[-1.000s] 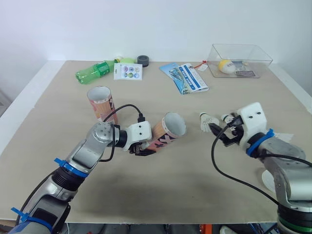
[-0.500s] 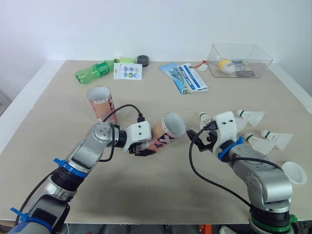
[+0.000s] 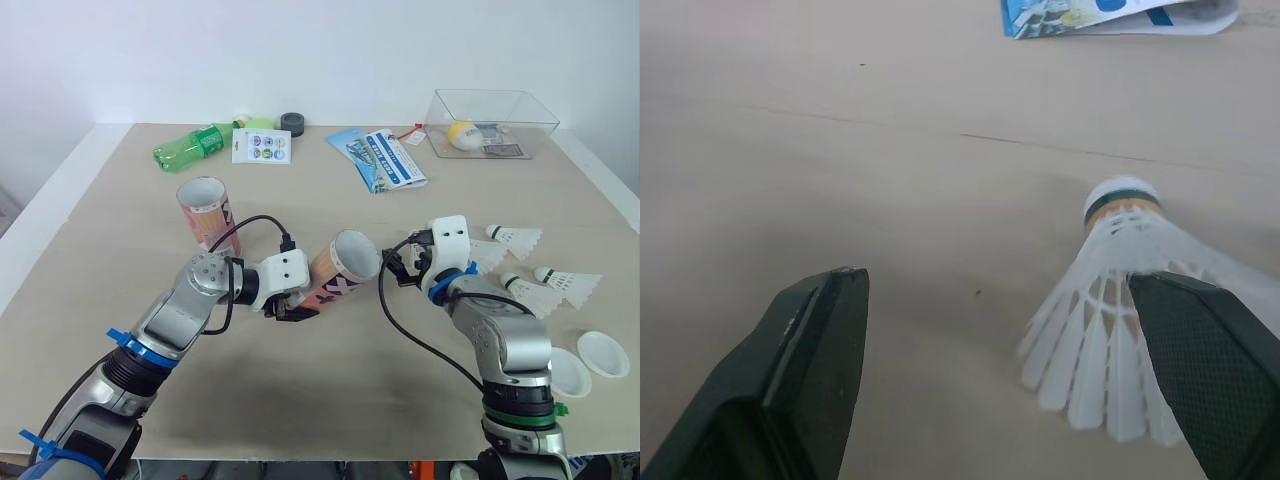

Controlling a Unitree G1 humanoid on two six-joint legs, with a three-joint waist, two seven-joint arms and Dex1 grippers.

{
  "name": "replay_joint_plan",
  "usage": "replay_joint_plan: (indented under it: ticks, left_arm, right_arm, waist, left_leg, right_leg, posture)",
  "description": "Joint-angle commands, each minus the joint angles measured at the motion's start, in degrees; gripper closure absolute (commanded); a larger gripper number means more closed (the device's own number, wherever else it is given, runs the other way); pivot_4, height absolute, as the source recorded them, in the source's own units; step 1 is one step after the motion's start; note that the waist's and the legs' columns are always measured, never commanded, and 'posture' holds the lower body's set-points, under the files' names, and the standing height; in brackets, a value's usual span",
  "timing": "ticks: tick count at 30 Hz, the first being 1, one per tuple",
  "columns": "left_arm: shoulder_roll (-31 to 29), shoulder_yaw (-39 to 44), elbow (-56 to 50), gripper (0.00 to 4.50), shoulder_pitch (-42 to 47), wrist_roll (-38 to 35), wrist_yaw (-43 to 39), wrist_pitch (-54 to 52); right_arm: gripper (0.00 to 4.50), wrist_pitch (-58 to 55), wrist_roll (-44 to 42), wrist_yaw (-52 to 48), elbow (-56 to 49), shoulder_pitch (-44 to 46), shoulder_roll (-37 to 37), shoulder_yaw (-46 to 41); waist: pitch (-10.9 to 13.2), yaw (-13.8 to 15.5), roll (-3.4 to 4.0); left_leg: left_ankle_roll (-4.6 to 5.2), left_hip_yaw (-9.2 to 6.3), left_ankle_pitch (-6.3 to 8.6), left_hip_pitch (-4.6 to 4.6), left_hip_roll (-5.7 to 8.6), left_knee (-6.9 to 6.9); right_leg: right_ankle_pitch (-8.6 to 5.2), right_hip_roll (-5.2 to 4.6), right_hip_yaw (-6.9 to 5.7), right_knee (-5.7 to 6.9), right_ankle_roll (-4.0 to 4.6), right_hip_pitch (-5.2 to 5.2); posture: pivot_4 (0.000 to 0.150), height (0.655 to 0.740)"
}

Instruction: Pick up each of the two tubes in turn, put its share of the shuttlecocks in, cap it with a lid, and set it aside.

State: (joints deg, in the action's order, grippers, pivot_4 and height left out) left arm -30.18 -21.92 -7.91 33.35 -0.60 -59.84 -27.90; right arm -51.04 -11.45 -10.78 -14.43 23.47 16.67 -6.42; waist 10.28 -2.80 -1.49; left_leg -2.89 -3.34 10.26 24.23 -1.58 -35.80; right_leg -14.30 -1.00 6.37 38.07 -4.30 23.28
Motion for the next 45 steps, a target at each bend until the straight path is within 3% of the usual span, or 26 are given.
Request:
replay_joint_plan:
  ticks: [1,3,7,8,18,26,31,35,45]
  left_arm:
    - [-0.2,-1.3,0.0,1.53,-1.1,0.3,0.2,-0.8]
    - [-0.2,-1.4,0.0,1.53,-1.1,0.3,0.3,-0.8]
    - [-0.1,-1.4,0.3,1.53,-1.1,0.3,0.7,-0.5]
    - [0.0,-1.3,0.4,1.53,-1.0,0.3,0.8,-0.5]
    - [0.5,-0.8,3.3,1.53,0.1,0.8,1.6,1.5]
    - [2.0,1.0,8.5,1.53,2.1,0.2,2.4,3.6]
    - [3.0,1.6,10.6,1.53,3.9,-1.0,2.5,2.4]
    - [3.7,1.8,10.6,1.53,5.4,-1.7,1.9,0.6]
    - [4.1,0.9,8.2,1.53,6.5,-1.9,1.2,-1.3]
  right_arm:
    - [1.47,3.4,1.5,0.4,1.5,1.4,0.8,0.3]
    - [2.25,4.6,2.3,0.3,2.7,1.6,1.2,0.6]
    - [4.23,7.1,3.6,-0.1,4.7,2.2,2.2,1.2]
    - [4.46,7.6,3.9,-0.3,5.1,2.2,2.6,1.4]
    - [4.46,16.4,6.1,-6.4,5.1,3.2,8.4,3.4]
    - [4.46,36.9,-3.0,-36.2,1.9,5.1,28.3,-2.1]
    - [4.46,55.2,-2.2,-51.6,4.4,6.5,40.3,-2.1]
    - [4.46,59.9,-1.7,-56.2,3.0,10.7,42.4,1.4]
    - [4.46,71.6,5.9,-58.2,8.2,18.6,38.5,11.0]
  waist:
    - [0.0,0.0,0.00]
    - [0.0,0.0,0.00]
    - [0.0,0.0,0.00]
    - [0.0,0.0,0.00]
    - [0.0,0.0,0.00]
    - [0.0,0.1,0.05]
    - [0.1,-0.1,-0.01]
    - [0.1,-0.3,0.09]
    - [0.1,0.0,0.08]
  left_leg:
    - [0.00,0.00,0.00,0.00,0.00,0.00]
    - [0.00,0.00,0.00,0.00,0.00,-0.01]
    - [0.00,0.00,0.00,-0.01,0.00,-0.01]
    - [0.00,0.01,0.00,-0.01,0.00,-0.01]
    - [0.00,0.01,-0.01,-0.01,0.03,-0.02]
    - [0.06,0.02,-0.05,0.00,0.07,-0.07]
    - [0.06,0.03,-0.05,-0.07,0.01,-0.01]
    - [0.06,0.10,-0.06,-0.10,0.01,-0.03]
    - [0.03,0.07,-0.07,0.04,0.03,0.04]
  right_leg:
    - [0.00,0.00,0.00,0.00,-0.01,0.00]
    - [0.00,-0.01,0.00,0.00,-0.01,-0.01]
    - [0.01,0.00,0.00,0.00,0.00,-0.01]
    - [0.01,0.00,0.00,0.00,0.00,-0.01]
    - [0.03,-0.02,0.00,0.00,-0.03,-0.02]
    - [0.05,-0.06,0.01,-0.02,-0.03,-0.06]
    - [0.06,-0.01,0.00,-0.05,-0.07,-0.07]
    - [0.02,-0.03,0.03,-0.05,0.12,-0.04]
    - [0.01,-0.05,0.02,-0.05,-0.05,0.04]
  posture:
    - [0.150,0.7400]
    - [0.150,0.7400]
    - [0.150,0.7400]
    - [0.150,0.7400]
    - [0.150,0.7400]
    - [0.150,0.7400]
    - [0.150,0.7400]
    - [0.150,0.7400]
    - [0.150,0.7400]
